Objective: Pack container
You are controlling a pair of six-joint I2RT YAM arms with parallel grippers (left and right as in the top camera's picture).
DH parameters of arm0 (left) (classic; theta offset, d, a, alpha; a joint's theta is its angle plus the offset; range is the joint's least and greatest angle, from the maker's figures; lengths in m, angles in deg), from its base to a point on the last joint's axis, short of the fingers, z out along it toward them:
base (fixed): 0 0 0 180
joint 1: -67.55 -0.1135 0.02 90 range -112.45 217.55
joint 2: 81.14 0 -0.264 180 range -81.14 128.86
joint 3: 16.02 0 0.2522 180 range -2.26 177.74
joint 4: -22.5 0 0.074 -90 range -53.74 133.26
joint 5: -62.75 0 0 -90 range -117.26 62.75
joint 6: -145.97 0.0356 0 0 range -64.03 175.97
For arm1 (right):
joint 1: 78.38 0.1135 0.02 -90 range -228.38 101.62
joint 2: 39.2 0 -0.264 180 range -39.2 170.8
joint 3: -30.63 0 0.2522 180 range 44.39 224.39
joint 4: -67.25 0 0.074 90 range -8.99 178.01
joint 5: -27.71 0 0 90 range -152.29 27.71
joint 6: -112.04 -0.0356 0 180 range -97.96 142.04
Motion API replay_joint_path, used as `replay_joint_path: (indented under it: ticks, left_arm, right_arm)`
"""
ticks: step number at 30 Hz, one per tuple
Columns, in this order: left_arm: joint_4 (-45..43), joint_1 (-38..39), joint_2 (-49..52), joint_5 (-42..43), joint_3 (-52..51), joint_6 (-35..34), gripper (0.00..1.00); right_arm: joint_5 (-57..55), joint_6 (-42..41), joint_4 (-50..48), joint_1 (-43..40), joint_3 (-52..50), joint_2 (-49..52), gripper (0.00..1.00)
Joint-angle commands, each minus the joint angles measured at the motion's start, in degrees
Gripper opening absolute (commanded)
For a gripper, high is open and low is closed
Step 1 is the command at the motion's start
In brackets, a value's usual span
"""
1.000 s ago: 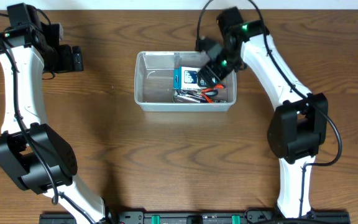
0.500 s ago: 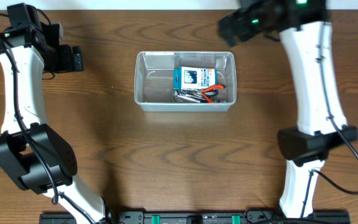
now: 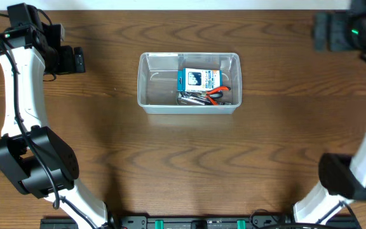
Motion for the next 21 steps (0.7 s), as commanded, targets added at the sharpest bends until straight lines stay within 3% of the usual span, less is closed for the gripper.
replay_joint_path:
  ticks: [1,6,14,21]
  left_arm:
    - [0.17,-0.13,0.42,-0.68,-0.44,0.55,0.98]
    - [0.17,-0.13,0.42,-0.68,-0.44,0.55,0.98]
    - [0.17,-0.13,0.42,-0.68,-0.44,0.55,0.98]
    - [0.17,-0.13,0.42,-0.68,-0.42,0.55,0.98]
  right_arm:
    - [-2.12,-3.15,0.24,-1.25,-0.83,-4.31,0.99]
    - [-4.66,-5.07,0.24,-1.22,-7.30,-10.54,0.99]
    - [-11.50,-10.78,-0.31,-1.22,-31.39,-25.05,0.99]
    - [-11.28,-13.27,-4.50,-1.22,-44.63,-33.62,0.99]
